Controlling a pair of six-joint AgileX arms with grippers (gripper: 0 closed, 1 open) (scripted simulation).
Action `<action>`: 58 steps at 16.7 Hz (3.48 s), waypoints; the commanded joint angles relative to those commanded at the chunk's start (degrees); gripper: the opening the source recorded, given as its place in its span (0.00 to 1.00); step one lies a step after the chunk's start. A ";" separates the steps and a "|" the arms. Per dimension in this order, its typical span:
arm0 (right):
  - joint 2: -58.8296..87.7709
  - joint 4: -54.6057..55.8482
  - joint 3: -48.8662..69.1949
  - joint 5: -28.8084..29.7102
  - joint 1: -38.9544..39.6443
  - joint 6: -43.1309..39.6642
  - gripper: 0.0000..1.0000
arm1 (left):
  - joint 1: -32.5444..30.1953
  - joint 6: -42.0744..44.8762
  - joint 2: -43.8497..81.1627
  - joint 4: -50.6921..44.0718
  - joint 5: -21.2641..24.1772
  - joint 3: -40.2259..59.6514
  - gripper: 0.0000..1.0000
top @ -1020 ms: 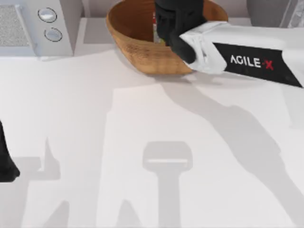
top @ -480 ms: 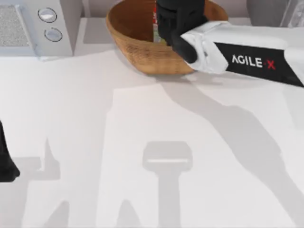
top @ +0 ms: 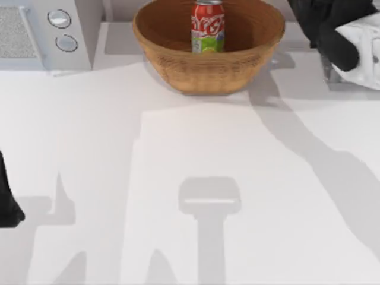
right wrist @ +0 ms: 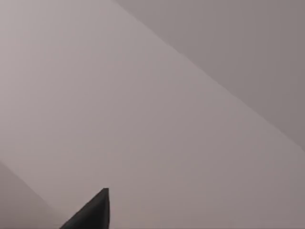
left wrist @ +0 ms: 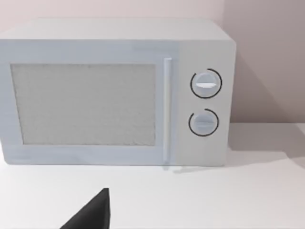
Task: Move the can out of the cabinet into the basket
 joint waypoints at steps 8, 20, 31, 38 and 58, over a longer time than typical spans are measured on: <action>-52.24 -9.91 -40.88 -15.44 -12.68 -0.13 1.00 | 0.00 0.00 0.00 0.00 0.00 0.00 1.00; -104.93 -25.50 -76.21 -21.10 -26.32 -1.73 1.00 | 0.00 0.00 0.00 0.00 0.00 0.00 1.00; -99.39 -20.66 -74.72 -25.63 -30.48 -1.38 1.00 | 0.00 0.00 0.00 0.00 0.00 0.00 1.00; -70.25 1.96 -67.90 -44.16 -49.55 -0.93 1.00 | 0.00 0.00 0.00 0.00 0.00 0.00 1.00; -16.66 43.61 -55.43 -79.09 -85.25 0.05 1.00 | 0.00 0.00 0.00 0.00 0.00 0.00 1.00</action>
